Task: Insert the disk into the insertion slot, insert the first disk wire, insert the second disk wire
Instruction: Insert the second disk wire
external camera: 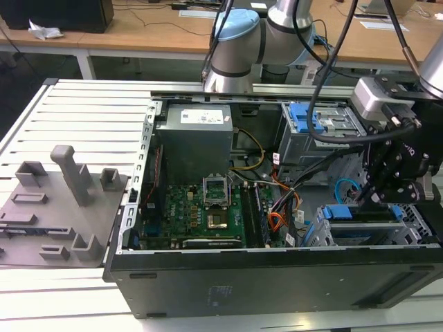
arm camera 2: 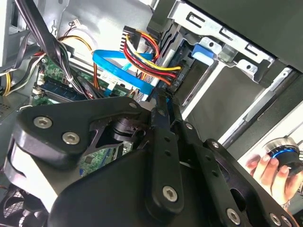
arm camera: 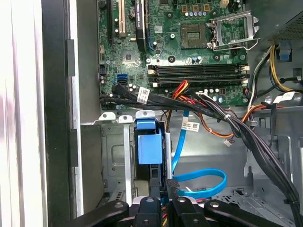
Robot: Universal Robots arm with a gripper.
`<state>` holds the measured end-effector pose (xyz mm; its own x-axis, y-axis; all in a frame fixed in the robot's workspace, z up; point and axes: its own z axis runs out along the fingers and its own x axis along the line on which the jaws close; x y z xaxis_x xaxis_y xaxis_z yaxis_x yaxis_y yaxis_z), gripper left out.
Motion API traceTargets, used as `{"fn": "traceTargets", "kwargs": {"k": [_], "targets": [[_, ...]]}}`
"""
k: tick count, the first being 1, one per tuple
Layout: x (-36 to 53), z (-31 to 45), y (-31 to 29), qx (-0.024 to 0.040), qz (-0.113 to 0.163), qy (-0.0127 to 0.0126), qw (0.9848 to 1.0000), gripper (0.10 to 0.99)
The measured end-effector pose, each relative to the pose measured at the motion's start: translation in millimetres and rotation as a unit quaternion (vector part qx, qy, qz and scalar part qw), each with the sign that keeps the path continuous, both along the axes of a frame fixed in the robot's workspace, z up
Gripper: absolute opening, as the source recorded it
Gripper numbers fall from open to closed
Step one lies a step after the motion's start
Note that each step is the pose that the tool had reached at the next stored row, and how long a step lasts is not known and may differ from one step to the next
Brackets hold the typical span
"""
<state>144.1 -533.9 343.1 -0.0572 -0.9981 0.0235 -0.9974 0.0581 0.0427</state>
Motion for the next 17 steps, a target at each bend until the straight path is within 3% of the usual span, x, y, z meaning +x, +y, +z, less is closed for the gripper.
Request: {"fn": "traceTargets", "kwargs": {"k": [3,15,16,17], "targets": [[0.1,-1.3,-3.5,0.0001,0.001,0.0,1.0,0.161],[0.0,-6.2,-3.6,0.0002,0.002,0.0,1.0,0.173],[0.0,-5.8,-3.6,0.0001,0.002,0.0,1.0,0.235],[0.0,-3.2,-3.6,0.0005,0.002,0.0,1.0,0.235]]}}
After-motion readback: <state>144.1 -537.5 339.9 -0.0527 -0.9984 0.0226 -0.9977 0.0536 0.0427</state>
